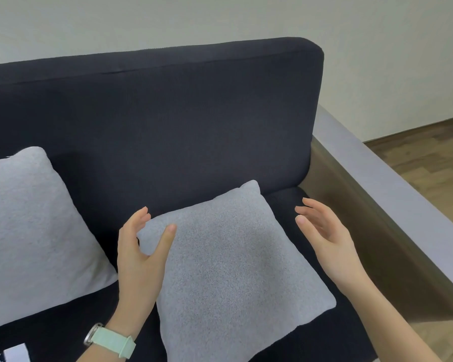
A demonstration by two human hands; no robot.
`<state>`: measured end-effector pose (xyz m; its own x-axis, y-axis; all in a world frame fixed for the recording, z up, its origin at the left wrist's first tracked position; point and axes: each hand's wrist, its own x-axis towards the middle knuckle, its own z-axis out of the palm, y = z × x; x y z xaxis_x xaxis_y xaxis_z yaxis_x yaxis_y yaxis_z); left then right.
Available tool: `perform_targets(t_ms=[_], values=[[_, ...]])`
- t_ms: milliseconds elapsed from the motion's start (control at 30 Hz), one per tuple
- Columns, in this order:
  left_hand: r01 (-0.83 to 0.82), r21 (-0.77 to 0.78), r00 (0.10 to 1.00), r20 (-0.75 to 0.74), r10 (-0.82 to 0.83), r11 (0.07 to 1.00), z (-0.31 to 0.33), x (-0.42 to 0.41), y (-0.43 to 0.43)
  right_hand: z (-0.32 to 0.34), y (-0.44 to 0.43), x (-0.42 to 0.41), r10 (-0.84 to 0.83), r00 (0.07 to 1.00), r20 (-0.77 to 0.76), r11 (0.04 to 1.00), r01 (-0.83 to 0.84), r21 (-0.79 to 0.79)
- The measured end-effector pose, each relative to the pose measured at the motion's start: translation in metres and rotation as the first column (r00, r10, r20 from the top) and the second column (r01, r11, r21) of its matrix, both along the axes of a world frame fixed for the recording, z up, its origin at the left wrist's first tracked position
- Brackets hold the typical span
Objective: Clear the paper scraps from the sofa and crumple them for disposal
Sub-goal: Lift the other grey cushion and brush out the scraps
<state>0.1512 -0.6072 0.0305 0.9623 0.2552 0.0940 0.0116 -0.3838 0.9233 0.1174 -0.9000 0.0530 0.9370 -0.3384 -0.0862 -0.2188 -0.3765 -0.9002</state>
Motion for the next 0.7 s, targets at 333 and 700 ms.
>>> perform_targets(t_ms=[333,700], values=[[0.005,-0.023,0.995,-0.103,-0.007,1.000,-0.047,0.004,0.006,-0.043,-0.006,0.002,-0.047,0.997,-0.063,0.998,0.049,0.027],[-0.003,-0.006,0.973,-0.230,0.001,1.000,-0.088,0.007,0.017,-0.083,0.001,-0.002,-0.069,0.986,-0.154,0.996,0.077,0.048]])
